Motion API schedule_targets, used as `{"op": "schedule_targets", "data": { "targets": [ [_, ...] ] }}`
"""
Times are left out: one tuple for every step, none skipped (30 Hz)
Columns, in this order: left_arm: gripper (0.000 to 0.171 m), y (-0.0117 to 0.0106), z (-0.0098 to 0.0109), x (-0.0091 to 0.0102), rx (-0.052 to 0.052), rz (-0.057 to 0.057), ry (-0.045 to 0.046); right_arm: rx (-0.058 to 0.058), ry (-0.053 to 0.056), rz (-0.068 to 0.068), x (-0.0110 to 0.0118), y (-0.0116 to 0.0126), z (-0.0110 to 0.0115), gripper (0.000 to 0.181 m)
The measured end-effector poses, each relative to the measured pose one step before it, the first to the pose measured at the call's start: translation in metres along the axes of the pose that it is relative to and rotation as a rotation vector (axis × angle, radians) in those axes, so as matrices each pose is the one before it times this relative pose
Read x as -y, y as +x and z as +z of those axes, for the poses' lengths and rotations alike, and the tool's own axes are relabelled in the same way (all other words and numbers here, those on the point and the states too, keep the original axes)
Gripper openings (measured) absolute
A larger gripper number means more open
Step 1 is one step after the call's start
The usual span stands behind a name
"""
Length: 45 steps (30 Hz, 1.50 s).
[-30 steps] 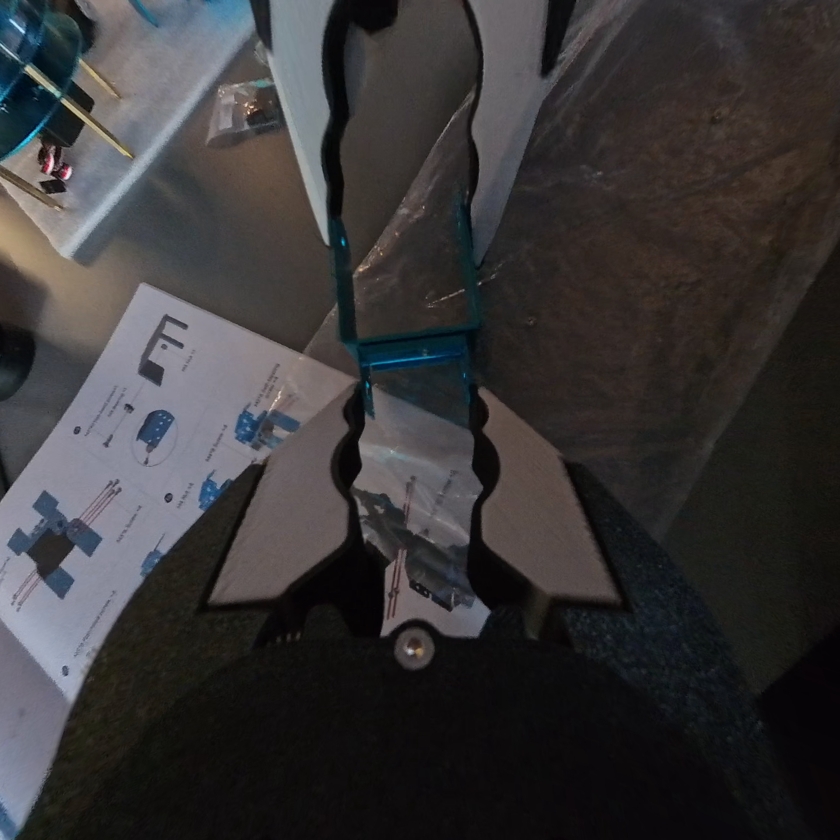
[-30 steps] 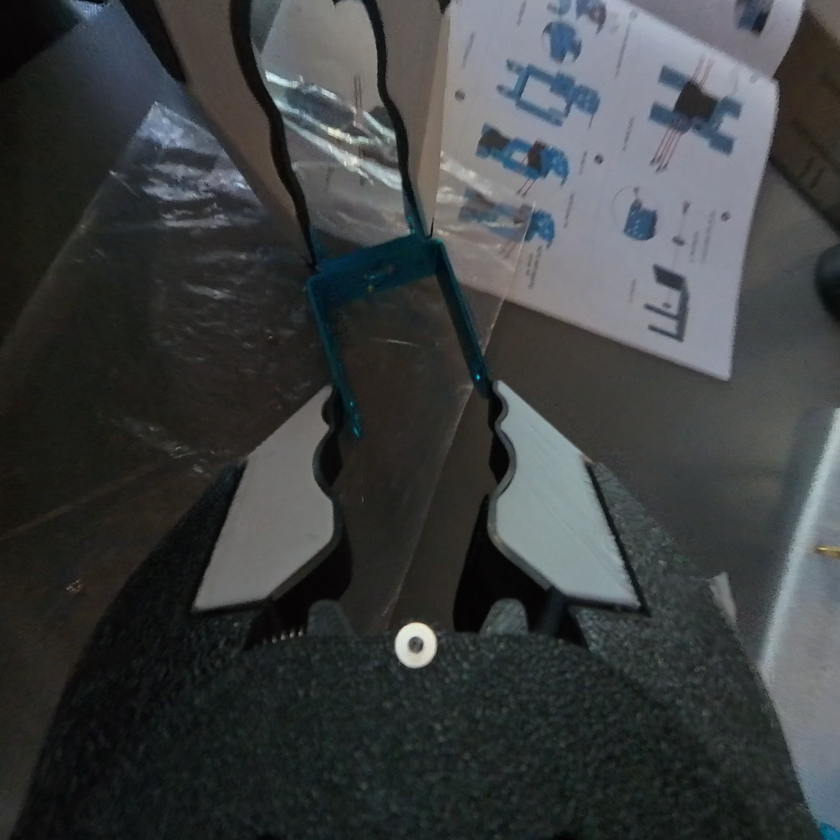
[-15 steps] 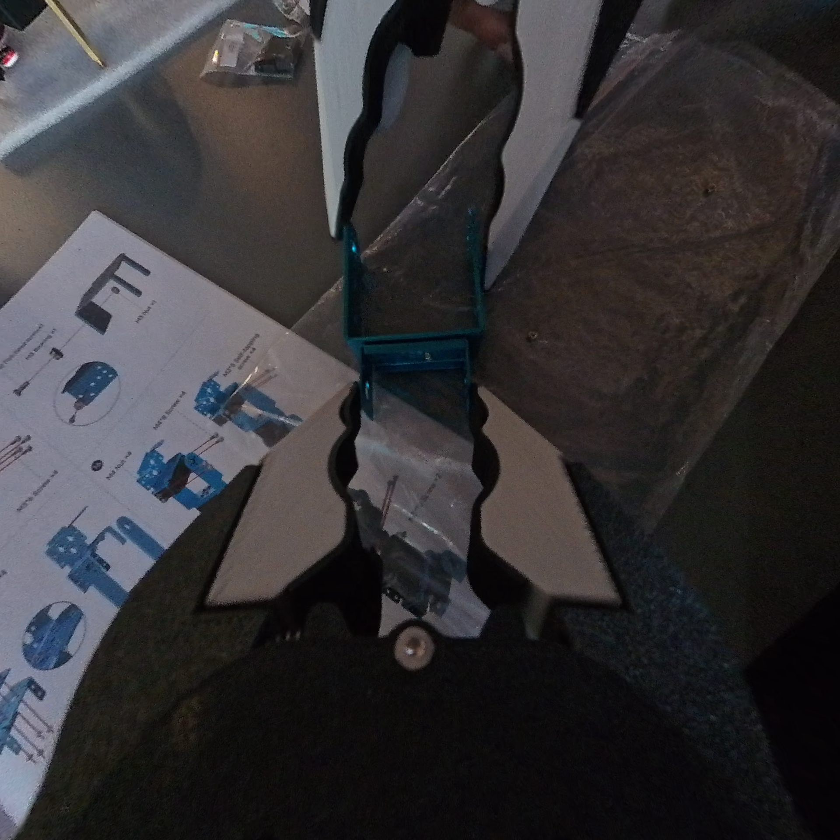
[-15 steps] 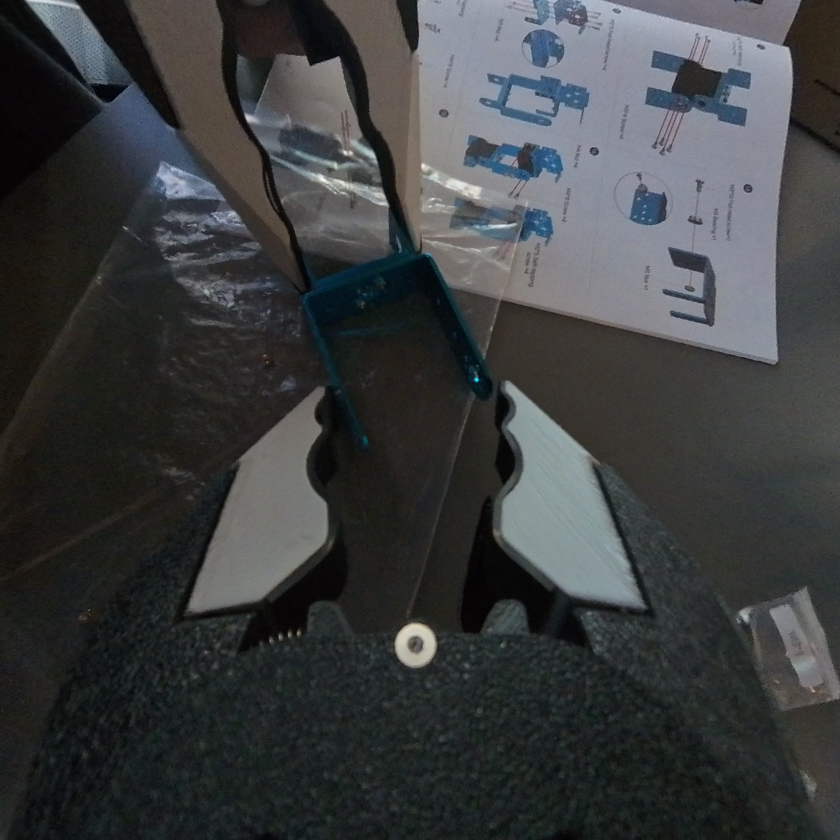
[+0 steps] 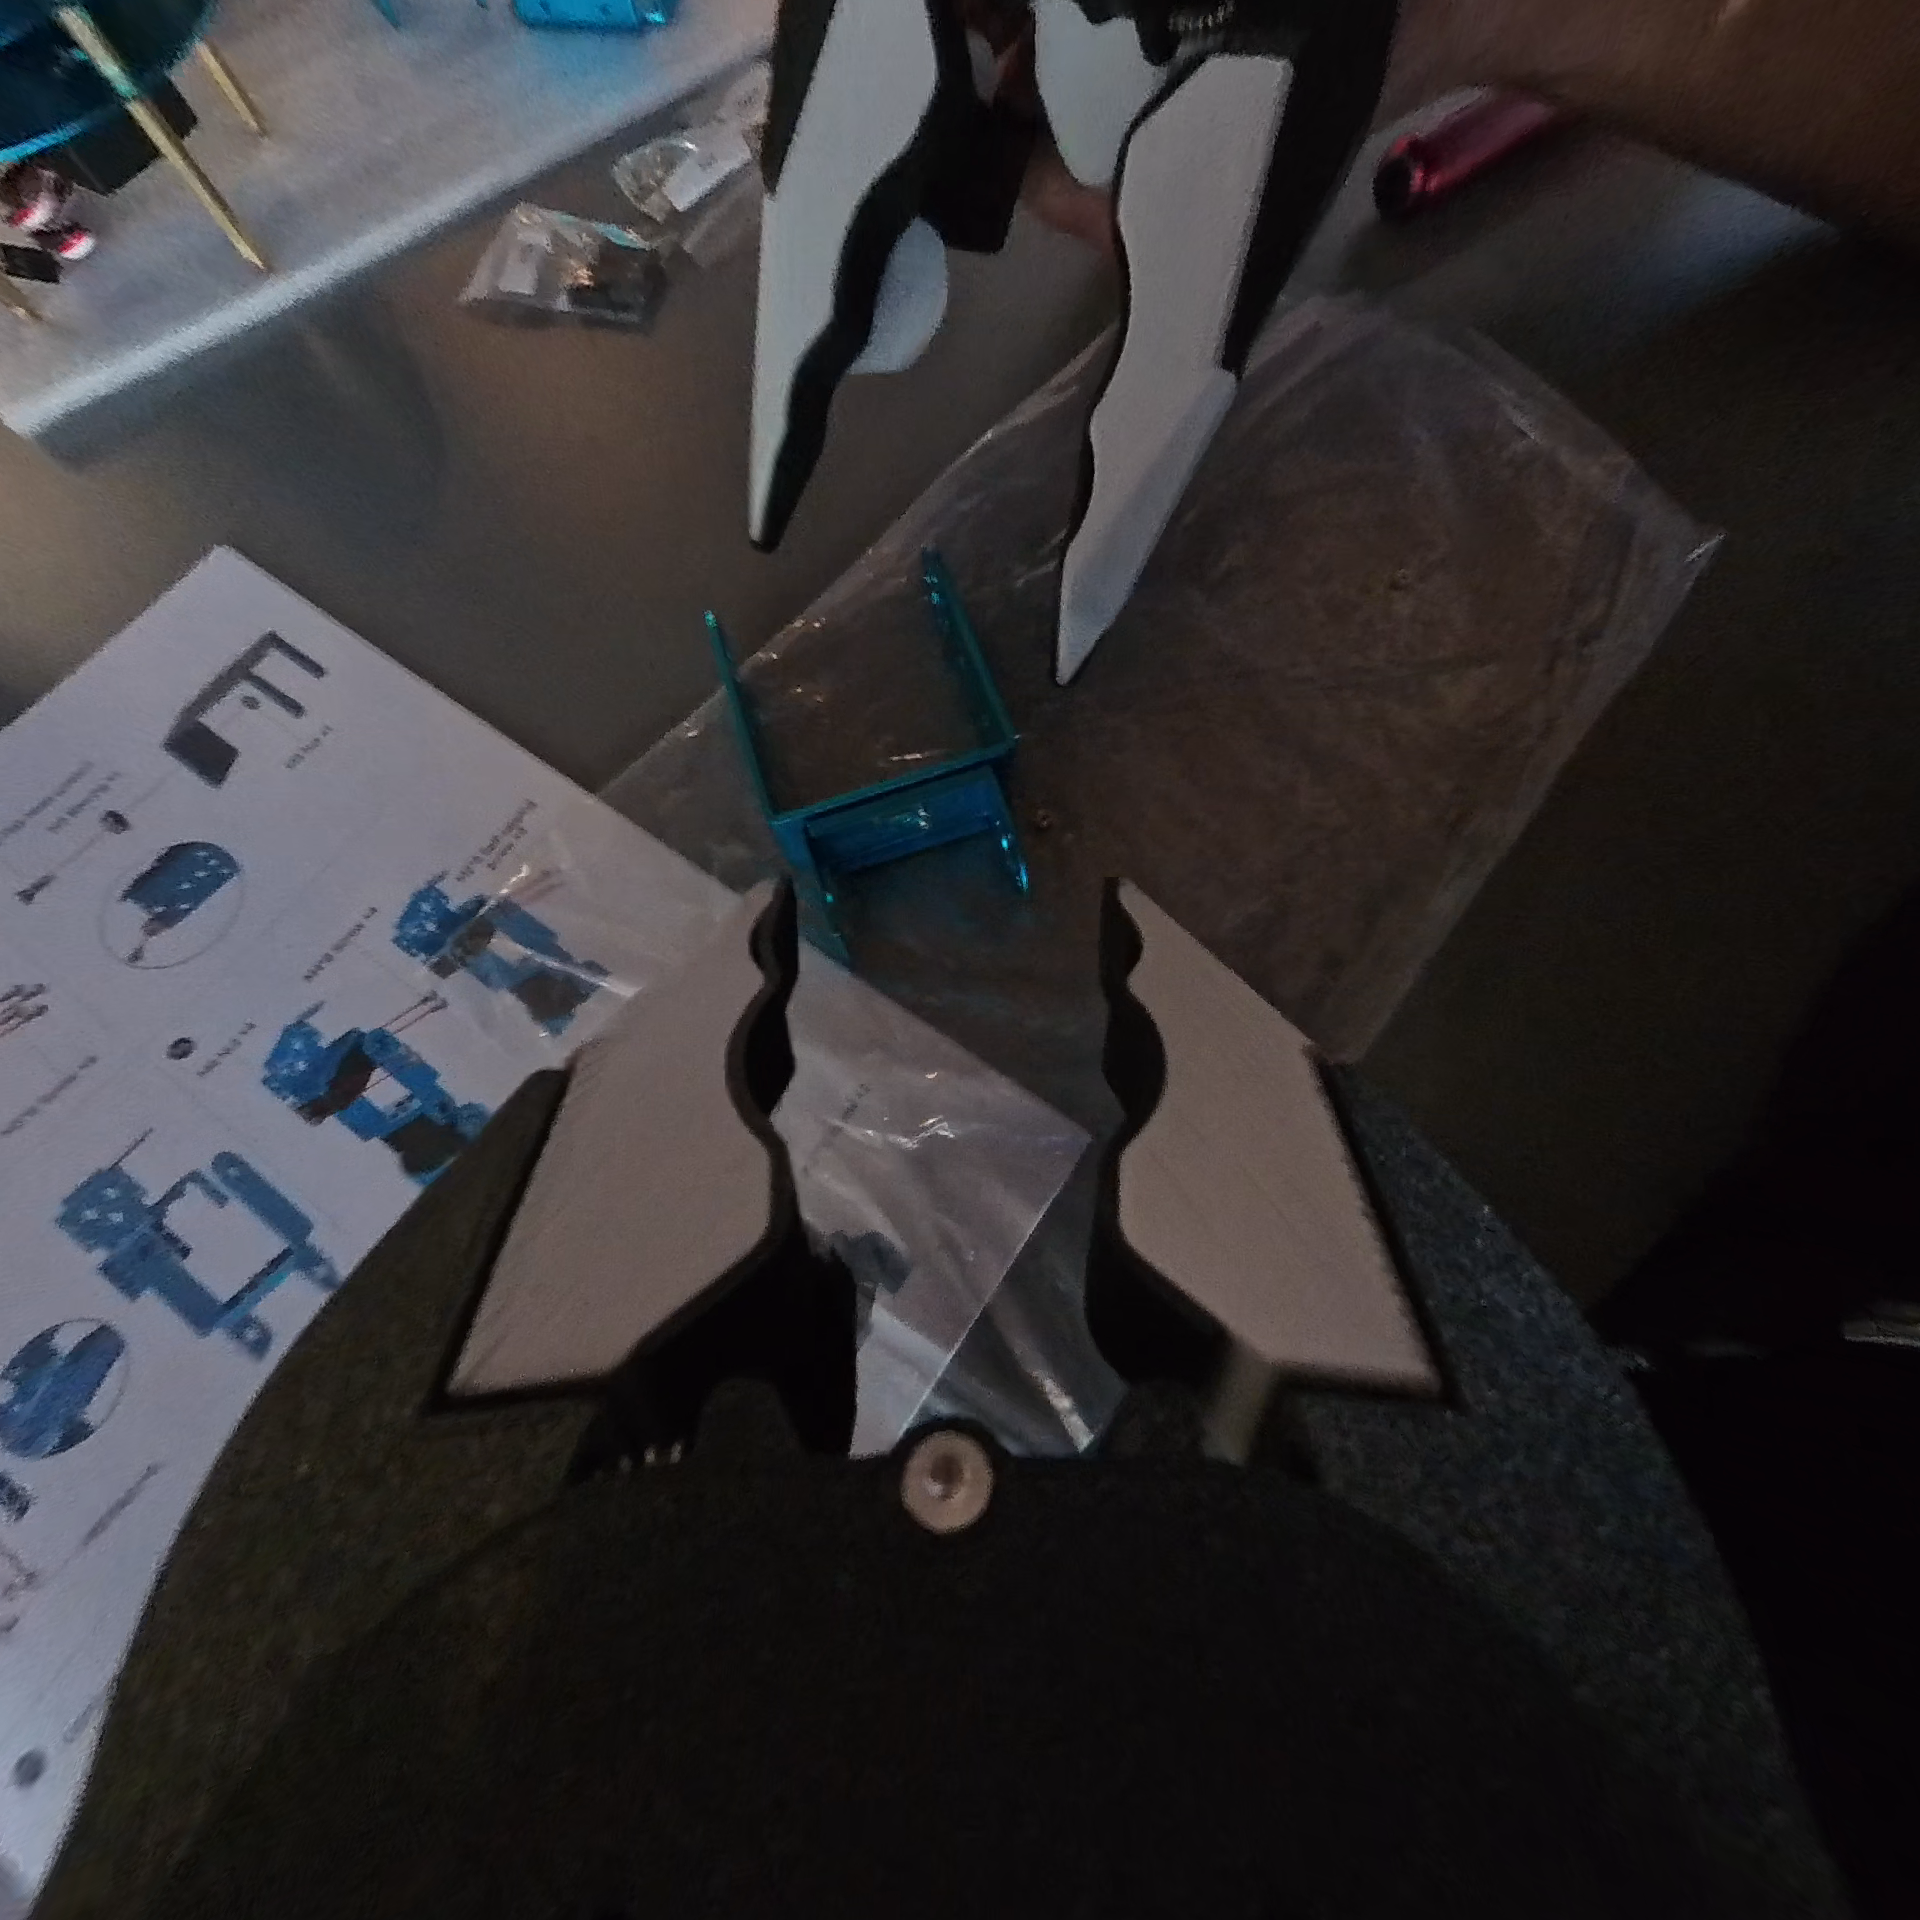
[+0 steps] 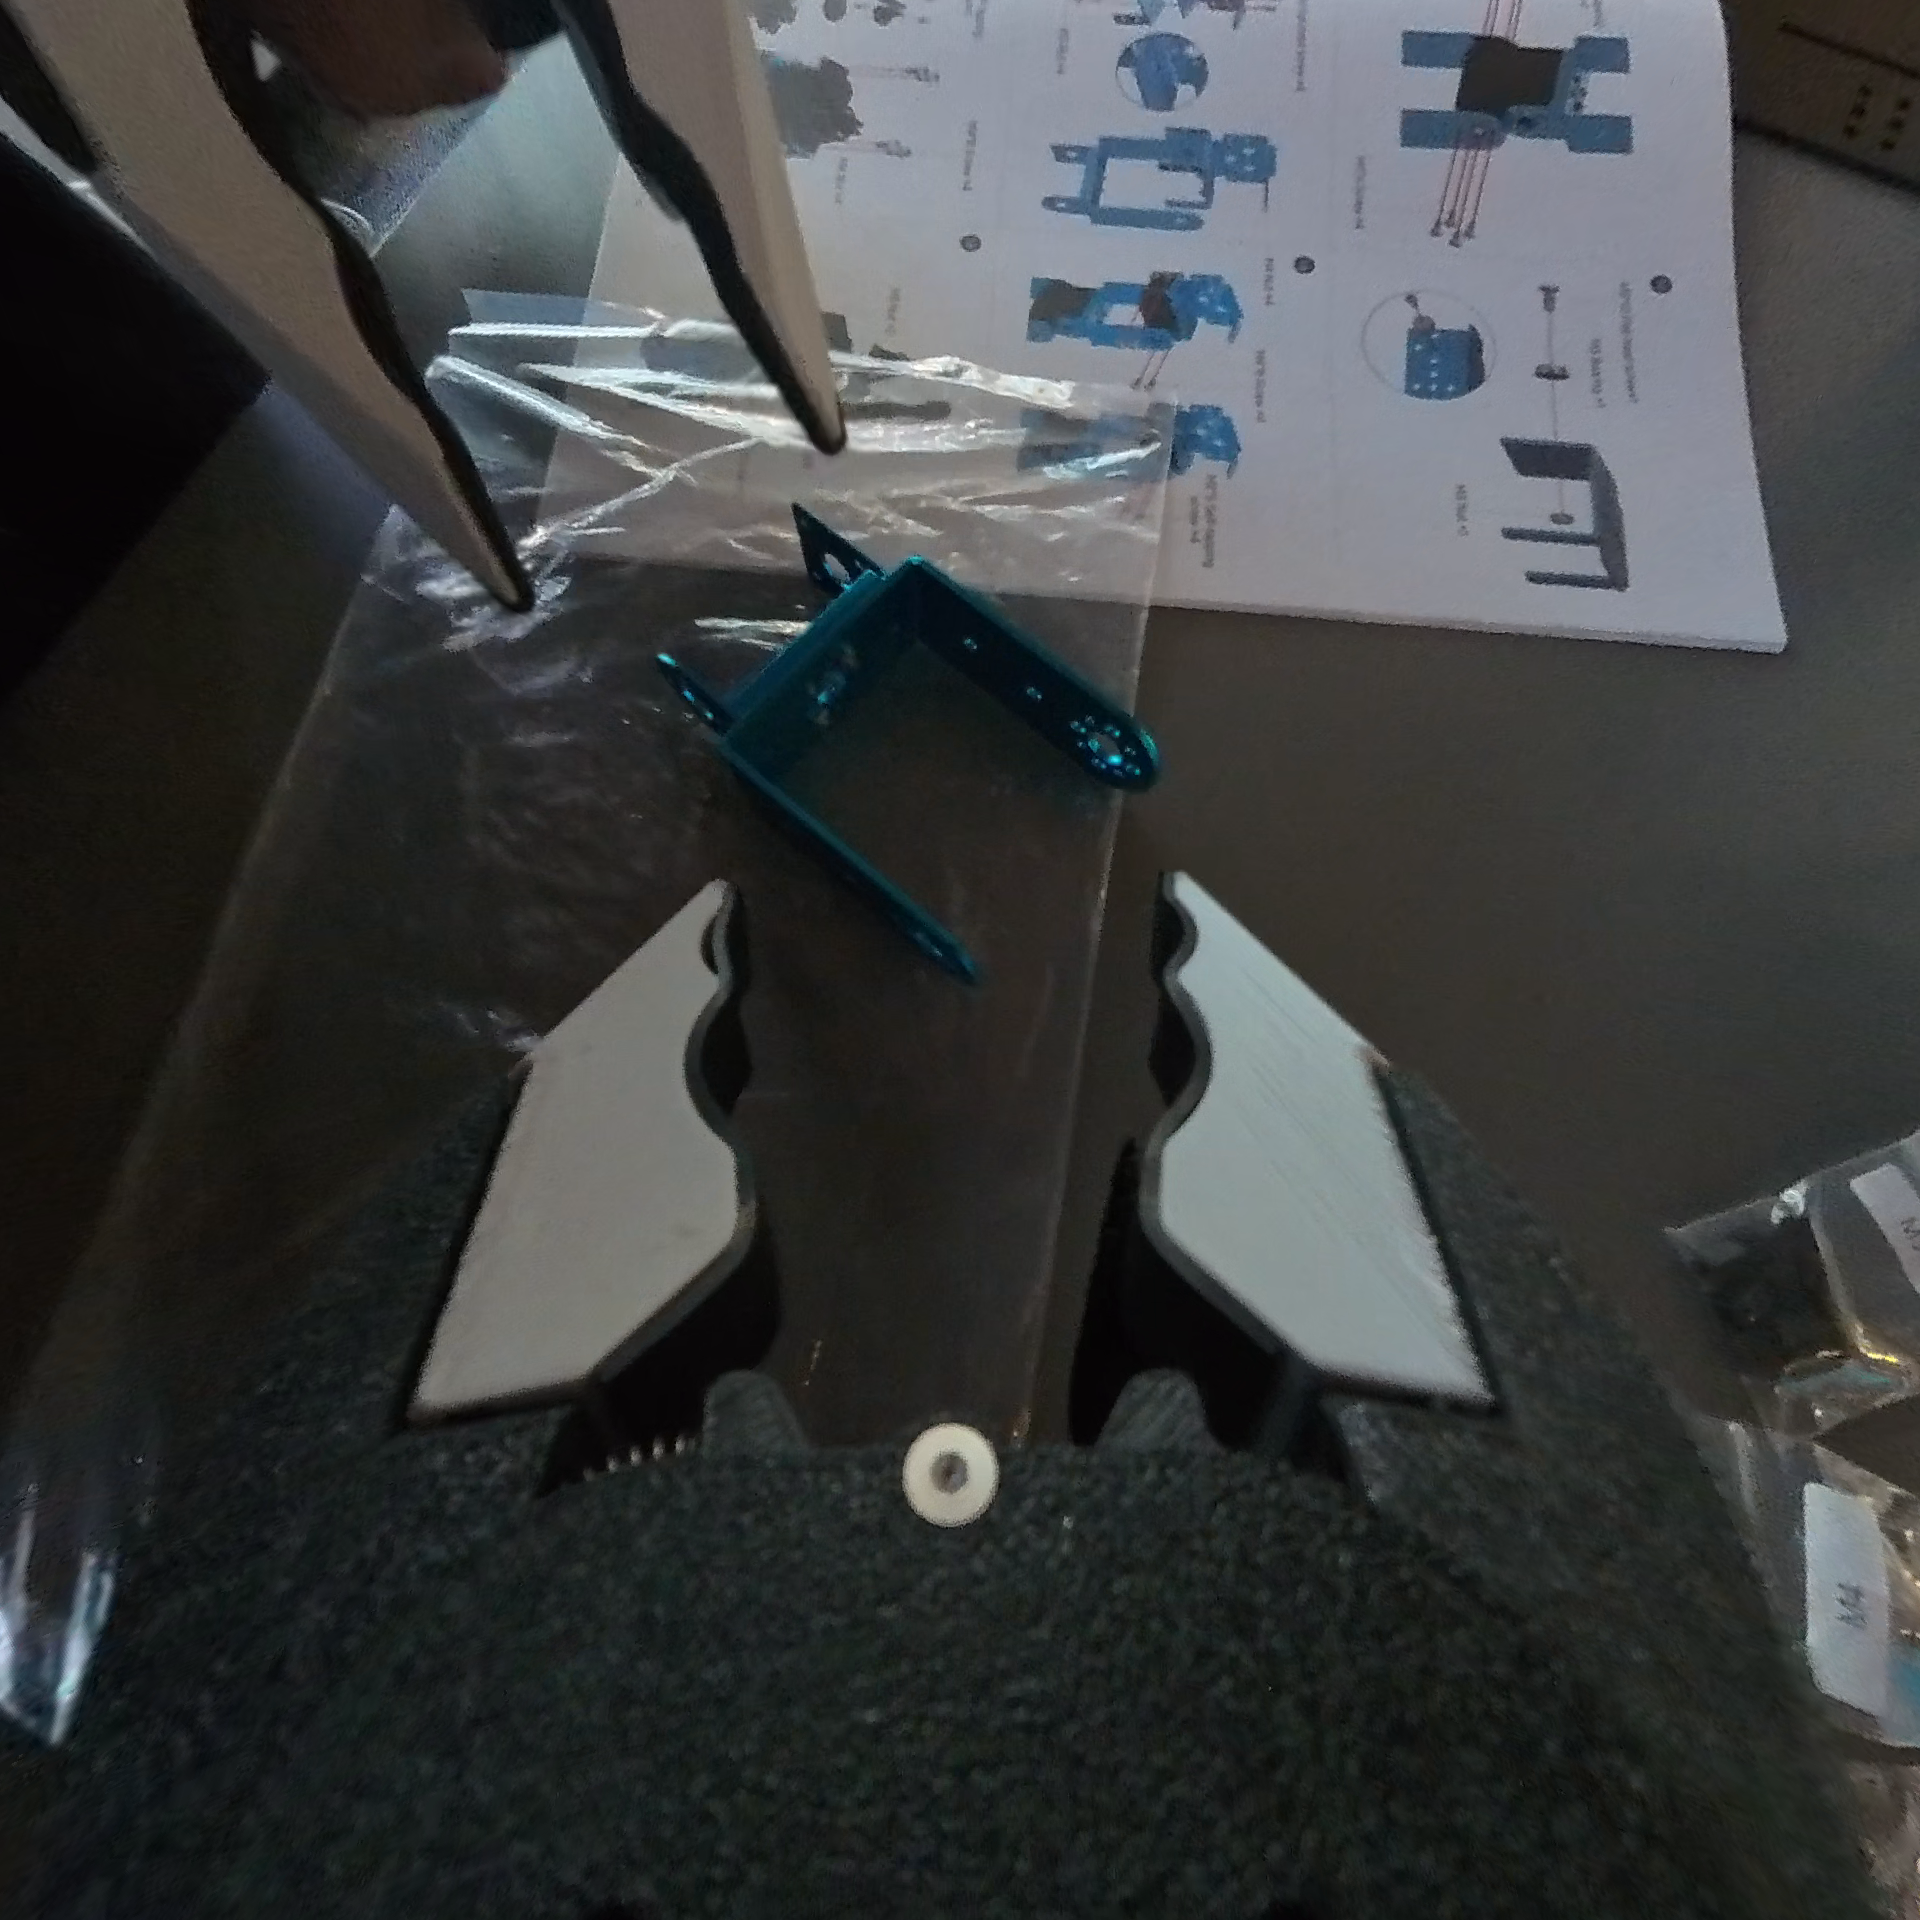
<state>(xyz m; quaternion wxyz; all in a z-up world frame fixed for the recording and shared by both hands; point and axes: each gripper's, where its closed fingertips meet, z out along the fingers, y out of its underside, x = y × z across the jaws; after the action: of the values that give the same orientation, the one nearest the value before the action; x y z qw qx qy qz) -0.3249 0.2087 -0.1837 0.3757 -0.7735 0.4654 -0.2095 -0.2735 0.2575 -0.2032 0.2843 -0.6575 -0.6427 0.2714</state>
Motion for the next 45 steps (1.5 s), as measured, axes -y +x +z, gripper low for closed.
{"op": "schedule_targets", "data": {
  "targets": [
    [0.057, -0.00183, -0.00375, 0.00245, 0.0185, -0.0027, 0.00833, -0.007, -0.0059, 0.0025, 0.00039, 0.0005, -0.00075, 0.078],
    [0.056, 0.0014, -0.00366, 0.00245, -0.0006, -0.0016, 0.0113, -0.0046, -0.0145, 0.0086, -0.0011, 0.00031, -0.00079, 0.079],
    [0.054, 0.00649, -0.00241, 0.00154, -0.0332, -0.0083, 0.0071, -0.0031, -0.0112, 0.0165, -0.00068, 0.00035, -0.00075, 0.08],
    [0.054, 0.00847, 0.00019, 0.0, -0.0463, -0.0155, -0.00117, -0.0021, -0.0048, 0.0247, -0.00008, 0.00044, -0.00048, 0.081],
    [0.055, 0.00748, 0.00264, -0.00084, -0.0397, -0.0145, -0.00381, 0.0084, -0.0032, 0.0217, 0.00009, -0.00154, -0.00005, 0.082],
    [0.055, 0.00409, 0.00425, -0.00115, -0.0206, -0.0118, -0.00173, 0.0128, -0.0022, 0.0128, -0.00043, -0.00279, 0.00039, 0.083],
    [0.056, 0.00245, 0.00507, -0.0023, -0.0132, -0.0113, -0.00819, 0.004, -0.0084, 0.0049, -0.0018, -0.00187, 0.00109, 0.083],
    [0.059, 0.00161, 0.00526, -0.00318, -0.0092, -0.0063, -0.01603, -0.0016, -0.0155, -0.0009, -0.00288, -0.00108, 0.0015, 0.083],
    [0.061, -0.00125, 0.00483, -0.00253, 0.0091, 0.0009, -0.01385, 0.0017, -0.0141, -0.0031, -0.00291, -0.00127, 0.00177, 0.083],
    [0.063, -0.00096, 0.00429, -0.0023, 0.0086, 0.0076, -0.0134, 0.0001, -0.0105, -0.0013, -0.00216, -0.00048, 0.00176, 0.082],
    [0.064, 0.00056, 0.00394, -0.002, -0.0017, 0.0083, -0.01489, 0.0044, -0.0055, -0.0008, -0.00131, -0.00093, 0.0017, 0.081],
    [0.065, 0.00038, 0.00314, -0.00093, -0.0017, 0.0055, -0.0107, 0.0057, 0.002, -0.0005, 0.0002, -0.00085, 0.00113, 0.082],
    [0.065, -0.00009, 0.00243, 0.0005, 0.001, 0.0028, -0.00231, 0.0039, 0.0064, -0.0009, 0.00124, -0.00062, 0.00035, 0.081],
    [0.065, 0.00131, 0.00156, 0.00131, -0.009, 0.0006, 0.00227, 0.0042, -0.0009, 0.0016, 0.00023, -0.00033, 0.00034, 0.081],
    [0.065, 0.00071, 0.0012, 0.00162, -0.0061, -0.0006, 0.0032, 0.0036, -0.0002, 0.0004, 0.00034, -0.00057, 0.00017, 0.081],
    [0.065, -0.00079, 0.00058, 0.00215, 0.0032, 0.0011, 0.00652, 0.0026, -0.0003, -0.0018, 0.00023, -0.00046, 0.00011, 0.081],
    [0.065, 0.00047, 0.00048, 0.00174, -0.0051, 0.002, 0.00461, 0.0004, -0.0004, -0.0031, 0.00013, -0.00036, 0.00032, 0.081],
    [0.065, 0.00171, 0.0008, 0.00093, -0.0134, 0.0015, -0.00079, -0.0007, 0.0002, -0.0043, 0.00012, -0.0004, 0.00044, 0.081],
    [0.065, -0.00031, 0.00098, 0.00103, 0.0001, 0.0018, 0.00025, -0.0032, -0.0009, -0.0042, 0.00004, -0.00007, 0.00029, 0.08],
    [0.065, -0.00057, 0.001, 0.00069, 0.0026, 0.0028, -0.00068, -0.0026, -0.0008, -0.0028, -0.00006, 0.00006, 0.0003, 0.08],
    [0.065, 0.00017, 0.0011, -0.00026, -0.0014, 0.0046, -0.00489, -0.0008, -0.0001, -0.0008, -0.00001, 0.00016, 0.0, 0.08],
    [0.065, -0.0002, 0.00086, -0.0006, 0.0022, 0.006, -0.00632, -0.001, 0.0, 0.0005, -0.00012, 0.00042, -0.00013, 0.079],
    [0.066, 0.00008, 0.00043, -0.00085, 0.0011, 0.0062, -0.00634, 0.0006, 0.0014, 0.0026, -0.00006, 0.00025, -0.00017, 0.079],
    [0.066, 0.00061, 0.00003, -0.0009, -0.0027, 0.0041, -0.00609, 0.0013, 0.0005, 0.0031, -0.00013, 0.00012, -0.00045, 0.078],
    [0.065, 0.00033, -0.00035, -0.00118, -0.0016, 0.0028, -0.00552, -0.0039, -0.0024, 0.0007, -0.00045, 0.0009, -0.00044, 0.079],
    [0.065, -0.00052, -0.00059, -0.00127, 0.0033, 0.0013, -0.00427, -0.0029, -0.0031, -0.0014, -0.00045, 0.0005, -0.0005, 0.078],
    [0.065, -0.00045, -0.00069, -0.00114, 0.002, 0.0007, -0.0032, -0.0018, -0.0027, -0.0019, -0.00048, 0.00029, -0.00054, 0.078],
    [0.065, -0.0008, -0.00062, -0.00034, 0.0034, -0.0002, 0.00102, -0.0026, -0.0013, -0.0007, -0.00022, 0.00041, -0.00052, 0.077],
    [0.065, -0.00068, -0.00071, 0.00019, 0.0025, -0.0015, 0.00344, -0.0005, -0.0001, 0.0005, 0.00003, 0.00014, -0.00037, 0.076],
    [0.065, -0.00079, -0.00045, 0.00078, 0.0032, -0.0017, 0.00436, 0.0029, 0.0005, 0.0001, 0.00033, -0.00053, -0.00013, 0.076],
    [0.065, -0.00084, -0.00043, 0.00158, 0.0033, -0.0002, 0.00756, 0.0039, 0.0022, -0.0005, 0.00085, -0.00075, 0.00011, 0.076],
    [0.065, -0.00122, -0.00003, 0.00188, 0.005, -0.0006, 0.0082, 0.0027, 0.0031, -0.0009, 0.00118, -0.00069, 0.00023, 0.075],
    [0.065, -0.00061, 0.00036, 0.00136, 0.0, -0.001, 0.00379, 0.0047, 0.0015, -0.0021, 0.00096, -0.00117, 0.00055, 0.075],
    [0.065, -0.00026, 0.00062, 0.00056, -0.0013, 0.0024, -0.00027, 0.0069, 0.0011, -0.0036, 0.0009, -0.00167, 0.00081, 0.075],
    [0.065, -0.00108, 0.0006, 0.0002, 0.0057, 0.0063, -0.00075, 0.002, 0.0001, -0.0043, 0.00062, -0.00102, 0.0009, 0.074],
    [0.065, -0.00091, 0.00048, -0.00041, 0.0058, 0.0063, -0.00357, 0.0019, -0.0008, -0.0035, 0.00017, -0.00102, 0.00108, 0.074],
    [0.065, -0.00048, 0.00034, -0.00054, 0.0026, 0.0042, -0.0039, 0.0051, -0.0008, -0.0021, 0.00006, -0.00125, 0.00122, 0.074],
    [0.065, -0.00007, 0.00002, 0.0002, 0.0009, 0.0012, 0.00067, 0.003, 0.0006, 0.0003, 0.00026, -0.00083, 0.00103, 0.074],
    [0.065, 0.0002, -0.00016, 0.00012, -0.0013, -0.0018, 0.00165, 0.0028, 0.0025, 0.0006, 0.00049, -0.00083, 0.0006, 0.075],
    [0.065, 0.0003, -0.00008, -0.00034, -0.0013, -0.0006, -0.00171, 0.0052, 0.0, -0.0008, 0.00039, -0.00121, -0.00001, 0.075],
    [0.065, -0.00018, -0.00036, -0.0008, 0.0036, 0.0031, -0.00395, -0.0085, -0.0094, -0.0013, -0.00142, 0.00106, -0.00115, 0.076],
    [0.065, -0.00045, -0.00068, -0.00124, 0.0054, 0.0038, -0.00602, -0.0297, -0.0115, -0.0003, -0.0025, 0.00466, -0.00303, 0.078],
    [0.065, -0.0001, -0.0012, -0.00123, 0.0035, 0.0025, -0.0049, -0.0344, -0.0012, 0.0013, -0.00203, 0.00594, -0.00469, 0.078],
    [0.065, -0.00037, -0.00141, -0.00077, 0.0041, -0.0012, 0.00004, -0.0235, 0.0022, 0.0108, -0.00227, 0.0053, -0.00523, 0.077],
    [0.065, 0.00027, -0.00133, -0.00044, -0.0002, -0.0046, 0.00145, -0.0056, -0.0027, 0.0259, -0.0032, 0.00315, -0.00445, 0.074]
  ]
}}
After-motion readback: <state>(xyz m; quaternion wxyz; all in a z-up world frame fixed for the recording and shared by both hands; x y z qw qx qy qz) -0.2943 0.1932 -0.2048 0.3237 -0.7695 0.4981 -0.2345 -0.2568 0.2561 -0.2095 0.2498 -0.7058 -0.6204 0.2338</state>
